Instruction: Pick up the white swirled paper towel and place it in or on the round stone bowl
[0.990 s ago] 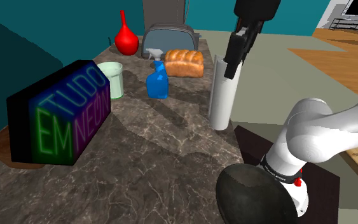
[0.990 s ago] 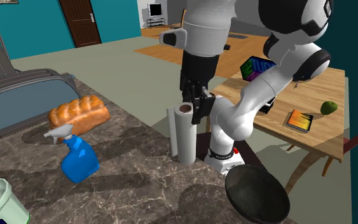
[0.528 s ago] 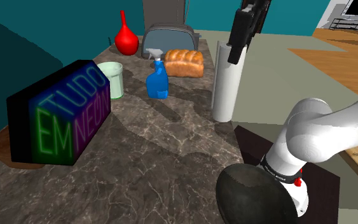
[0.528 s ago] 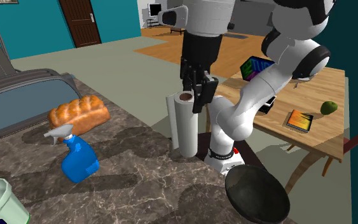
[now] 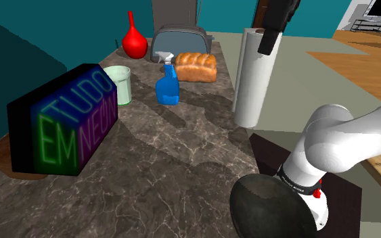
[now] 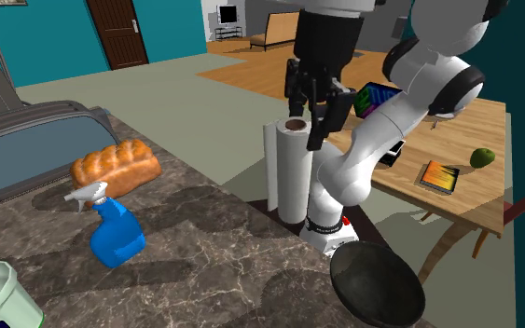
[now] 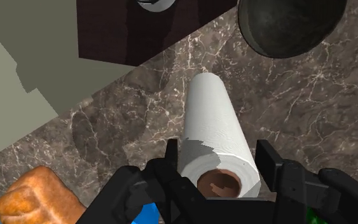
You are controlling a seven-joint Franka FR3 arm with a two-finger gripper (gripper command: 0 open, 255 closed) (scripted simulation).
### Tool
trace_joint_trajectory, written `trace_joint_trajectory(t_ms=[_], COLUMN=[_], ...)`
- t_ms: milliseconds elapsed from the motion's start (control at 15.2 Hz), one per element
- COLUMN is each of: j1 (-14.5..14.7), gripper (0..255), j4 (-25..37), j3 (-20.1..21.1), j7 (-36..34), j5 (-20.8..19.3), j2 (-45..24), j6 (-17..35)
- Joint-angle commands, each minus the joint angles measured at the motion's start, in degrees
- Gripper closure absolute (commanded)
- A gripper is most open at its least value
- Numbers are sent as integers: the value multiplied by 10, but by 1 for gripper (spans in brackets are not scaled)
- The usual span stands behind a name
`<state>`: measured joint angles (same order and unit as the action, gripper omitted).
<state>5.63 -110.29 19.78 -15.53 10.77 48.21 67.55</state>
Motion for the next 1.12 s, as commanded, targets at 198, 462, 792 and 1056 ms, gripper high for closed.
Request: trace_joint_trajectory(t_ms=[198, 462, 792, 1056], j1=[1, -3, -19, -17], gripper=[255, 255, 255, 255], j4=[72, 140, 246, 229], j3=[38, 72, 122, 131], j7=[-59, -112, -190, -202], j5=[36, 68, 112, 127], j2=[0, -8, -35, -18], j6=[-63, -112, -171, -165])
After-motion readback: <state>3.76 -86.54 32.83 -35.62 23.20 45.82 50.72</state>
